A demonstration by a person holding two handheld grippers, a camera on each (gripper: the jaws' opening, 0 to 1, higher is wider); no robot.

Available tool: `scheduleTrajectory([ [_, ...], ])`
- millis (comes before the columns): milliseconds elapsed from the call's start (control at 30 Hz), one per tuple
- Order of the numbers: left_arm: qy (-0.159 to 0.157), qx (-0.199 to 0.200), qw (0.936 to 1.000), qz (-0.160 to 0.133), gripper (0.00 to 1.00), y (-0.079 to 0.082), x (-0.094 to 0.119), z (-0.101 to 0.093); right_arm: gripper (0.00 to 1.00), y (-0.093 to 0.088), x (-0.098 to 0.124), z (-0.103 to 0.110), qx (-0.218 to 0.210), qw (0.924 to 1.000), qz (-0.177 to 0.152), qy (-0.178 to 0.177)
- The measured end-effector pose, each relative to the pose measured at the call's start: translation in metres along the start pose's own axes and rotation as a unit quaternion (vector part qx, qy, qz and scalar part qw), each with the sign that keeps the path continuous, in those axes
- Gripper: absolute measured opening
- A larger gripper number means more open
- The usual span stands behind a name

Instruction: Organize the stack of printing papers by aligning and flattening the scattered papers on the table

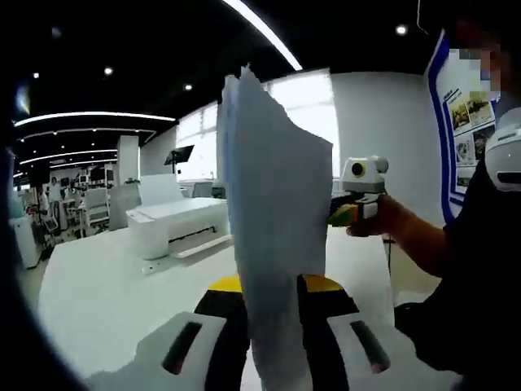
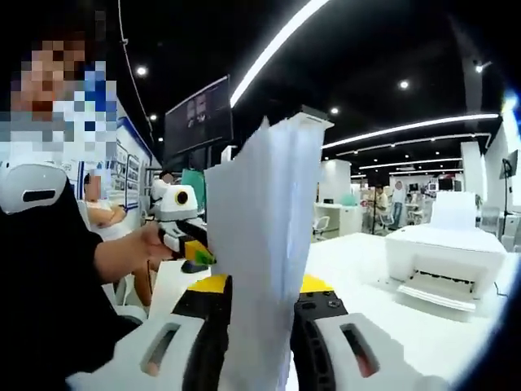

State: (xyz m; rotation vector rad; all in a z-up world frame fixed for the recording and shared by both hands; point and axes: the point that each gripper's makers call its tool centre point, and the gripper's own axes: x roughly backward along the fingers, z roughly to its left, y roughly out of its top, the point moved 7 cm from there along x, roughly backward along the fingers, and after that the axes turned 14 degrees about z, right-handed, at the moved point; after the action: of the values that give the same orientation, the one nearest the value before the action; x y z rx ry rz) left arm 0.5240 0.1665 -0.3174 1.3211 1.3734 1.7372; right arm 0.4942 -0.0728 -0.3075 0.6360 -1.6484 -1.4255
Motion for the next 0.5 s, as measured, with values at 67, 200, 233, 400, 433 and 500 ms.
scheduleTrajectory([
  [67,0.002,-0.001,1.0,-0.002,0.27,0.0,0.001,-0.001,0.16,0.0,0.002,0.001,0.0,1.0,-0.002,0.003],
  [200,-0.001,-0.01,0.9999,-0.003,0.09,0.001,0.004,-0.001,0.02,0.001,0.005,0.0,0.011,0.9999,0.0,0.0],
  [233,-0.006,-0.018,0.9998,-0.005,0.07,0.001,0.006,-0.002,0.0,0.001,0.006,0.004,0.011,0.9998,-0.001,0.015],
  [400,-0.013,0.001,0.9999,0.007,0.07,0.006,0.006,-0.004,0.0,0.004,0.009,0.004,0.008,0.9998,0.004,0.016],
  [433,-0.016,0.004,0.9999,0.006,0.07,0.008,0.007,-0.005,0.0,0.006,0.01,0.004,0.008,0.9998,0.003,0.017],
  [500,-0.028,0.02,0.9994,0.006,0.07,0.012,0.011,-0.007,0.0,0.01,0.012,0.006,0.007,0.9997,0.0,0.022],
])
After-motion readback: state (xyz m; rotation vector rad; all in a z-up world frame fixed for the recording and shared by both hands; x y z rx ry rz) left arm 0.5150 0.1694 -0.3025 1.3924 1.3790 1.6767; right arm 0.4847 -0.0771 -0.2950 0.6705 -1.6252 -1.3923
